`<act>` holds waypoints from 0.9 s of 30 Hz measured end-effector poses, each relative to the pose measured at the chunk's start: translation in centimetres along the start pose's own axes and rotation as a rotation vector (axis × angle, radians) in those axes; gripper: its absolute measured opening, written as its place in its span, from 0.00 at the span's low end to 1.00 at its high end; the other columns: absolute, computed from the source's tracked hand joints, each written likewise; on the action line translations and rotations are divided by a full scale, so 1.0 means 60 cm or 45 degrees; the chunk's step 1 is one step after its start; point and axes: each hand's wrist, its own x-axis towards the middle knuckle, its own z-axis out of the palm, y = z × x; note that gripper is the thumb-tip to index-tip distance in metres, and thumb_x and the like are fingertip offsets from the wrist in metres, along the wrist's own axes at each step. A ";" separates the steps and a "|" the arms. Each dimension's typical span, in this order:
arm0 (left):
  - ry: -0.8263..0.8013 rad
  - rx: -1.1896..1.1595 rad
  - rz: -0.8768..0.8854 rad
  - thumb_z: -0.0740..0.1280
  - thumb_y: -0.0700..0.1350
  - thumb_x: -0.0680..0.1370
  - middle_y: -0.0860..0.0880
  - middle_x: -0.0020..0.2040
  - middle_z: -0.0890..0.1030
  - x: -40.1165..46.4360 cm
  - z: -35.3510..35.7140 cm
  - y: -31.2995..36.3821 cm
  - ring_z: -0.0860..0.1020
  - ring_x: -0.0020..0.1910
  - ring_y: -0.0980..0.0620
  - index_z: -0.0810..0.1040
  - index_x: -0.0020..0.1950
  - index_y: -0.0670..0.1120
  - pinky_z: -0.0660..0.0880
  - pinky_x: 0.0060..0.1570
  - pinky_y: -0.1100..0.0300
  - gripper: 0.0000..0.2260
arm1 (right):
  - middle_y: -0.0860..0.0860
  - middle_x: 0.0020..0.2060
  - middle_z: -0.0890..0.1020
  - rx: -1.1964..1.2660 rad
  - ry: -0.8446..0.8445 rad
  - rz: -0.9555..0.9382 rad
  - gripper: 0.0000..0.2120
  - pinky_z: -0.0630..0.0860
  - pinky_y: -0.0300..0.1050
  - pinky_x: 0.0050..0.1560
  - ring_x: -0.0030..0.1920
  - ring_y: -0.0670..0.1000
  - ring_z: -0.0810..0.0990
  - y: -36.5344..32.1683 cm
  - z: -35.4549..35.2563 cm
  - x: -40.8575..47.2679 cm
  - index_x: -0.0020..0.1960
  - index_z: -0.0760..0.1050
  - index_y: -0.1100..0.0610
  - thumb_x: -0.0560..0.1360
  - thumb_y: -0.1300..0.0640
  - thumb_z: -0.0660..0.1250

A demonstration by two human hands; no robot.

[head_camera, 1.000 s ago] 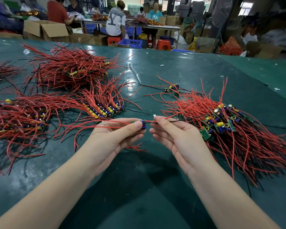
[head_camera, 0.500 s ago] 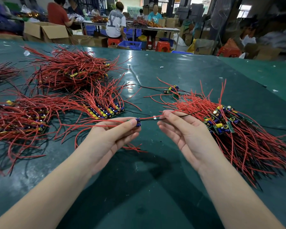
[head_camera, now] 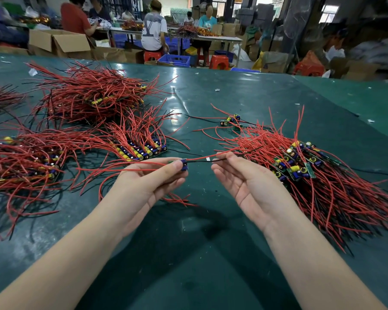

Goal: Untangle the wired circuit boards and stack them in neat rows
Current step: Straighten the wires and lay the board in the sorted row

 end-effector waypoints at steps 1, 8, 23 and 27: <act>0.005 0.007 0.005 0.72 0.41 0.65 0.42 0.41 0.85 0.001 -0.001 0.000 0.84 0.41 0.50 0.86 0.40 0.41 0.79 0.39 0.66 0.07 | 0.57 0.34 0.84 0.004 -0.004 0.010 0.14 0.79 0.35 0.34 0.35 0.49 0.85 0.000 0.000 -0.001 0.39 0.82 0.64 0.79 0.64 0.62; 0.023 0.023 -0.013 0.73 0.43 0.63 0.42 0.42 0.85 0.002 -0.004 -0.004 0.85 0.42 0.50 0.86 0.40 0.42 0.79 0.39 0.65 0.08 | 0.57 0.39 0.84 0.016 -0.051 -0.089 0.06 0.80 0.37 0.40 0.38 0.50 0.84 -0.006 -0.006 0.002 0.46 0.80 0.65 0.70 0.69 0.68; -0.162 0.079 -0.062 0.73 0.48 0.64 0.43 0.49 0.85 -0.004 0.004 -0.007 0.83 0.48 0.51 0.86 0.46 0.45 0.80 0.44 0.62 0.13 | 0.57 0.40 0.85 -0.342 -0.357 0.124 0.15 0.80 0.39 0.40 0.36 0.50 0.84 0.025 0.016 -0.020 0.46 0.82 0.62 0.62 0.57 0.73; -0.169 0.010 -0.102 0.64 0.52 0.73 0.45 0.50 0.85 0.000 0.007 -0.004 0.83 0.47 0.53 0.84 0.51 0.44 0.80 0.44 0.61 0.16 | 0.59 0.36 0.85 -0.302 -0.263 0.053 0.11 0.79 0.38 0.35 0.33 0.50 0.84 0.026 0.020 -0.019 0.42 0.83 0.62 0.62 0.57 0.73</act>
